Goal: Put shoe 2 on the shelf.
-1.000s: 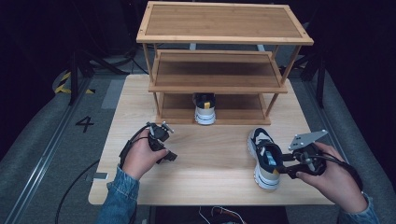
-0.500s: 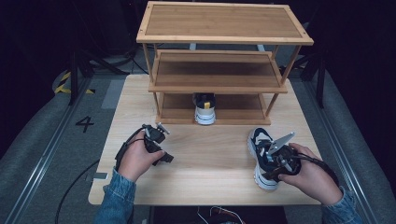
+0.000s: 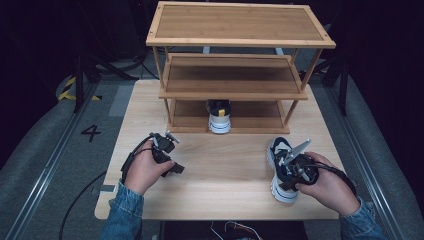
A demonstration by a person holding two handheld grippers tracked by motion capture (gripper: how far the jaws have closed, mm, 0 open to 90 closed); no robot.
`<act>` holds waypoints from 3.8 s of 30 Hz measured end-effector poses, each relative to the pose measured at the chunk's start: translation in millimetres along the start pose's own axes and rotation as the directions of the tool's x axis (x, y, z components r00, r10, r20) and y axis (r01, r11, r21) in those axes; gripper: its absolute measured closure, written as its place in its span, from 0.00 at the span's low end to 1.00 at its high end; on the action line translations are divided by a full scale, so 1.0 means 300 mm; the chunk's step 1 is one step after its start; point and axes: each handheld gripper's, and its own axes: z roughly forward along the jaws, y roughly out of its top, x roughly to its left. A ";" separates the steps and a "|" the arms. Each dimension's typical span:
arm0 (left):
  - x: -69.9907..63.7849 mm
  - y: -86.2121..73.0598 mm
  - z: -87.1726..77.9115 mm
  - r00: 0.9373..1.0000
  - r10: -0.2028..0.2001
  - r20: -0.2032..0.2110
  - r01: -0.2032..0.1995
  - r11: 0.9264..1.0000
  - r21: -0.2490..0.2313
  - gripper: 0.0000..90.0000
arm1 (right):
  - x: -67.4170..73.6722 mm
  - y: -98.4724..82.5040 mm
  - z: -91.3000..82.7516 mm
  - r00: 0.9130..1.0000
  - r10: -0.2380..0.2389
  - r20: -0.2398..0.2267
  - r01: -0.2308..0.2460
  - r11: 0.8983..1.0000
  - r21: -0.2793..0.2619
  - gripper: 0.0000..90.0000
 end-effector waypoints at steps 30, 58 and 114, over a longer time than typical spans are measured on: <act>0.052 -0.112 -0.050 0.999 -0.028 -0.038 0.027 0.999 -0.028 0.22 | -0.116 0.337 -0.026 0.993 -0.113 0.032 0.114 0.993 -0.040 0.78; 0.068 -0.203 -0.087 0.997 -0.067 -0.046 0.064 0.996 -0.069 0.23 | -0.237 0.551 0.160 0.982 -0.187 0.027 0.188 0.982 -0.015 0.77; 0.054 -0.105 -0.047 1.000 -0.004 -0.016 0.004 0.999 -0.040 0.23 | -0.221 0.407 0.117 0.987 0.072 0.145 -0.029 0.959 -0.280 1.00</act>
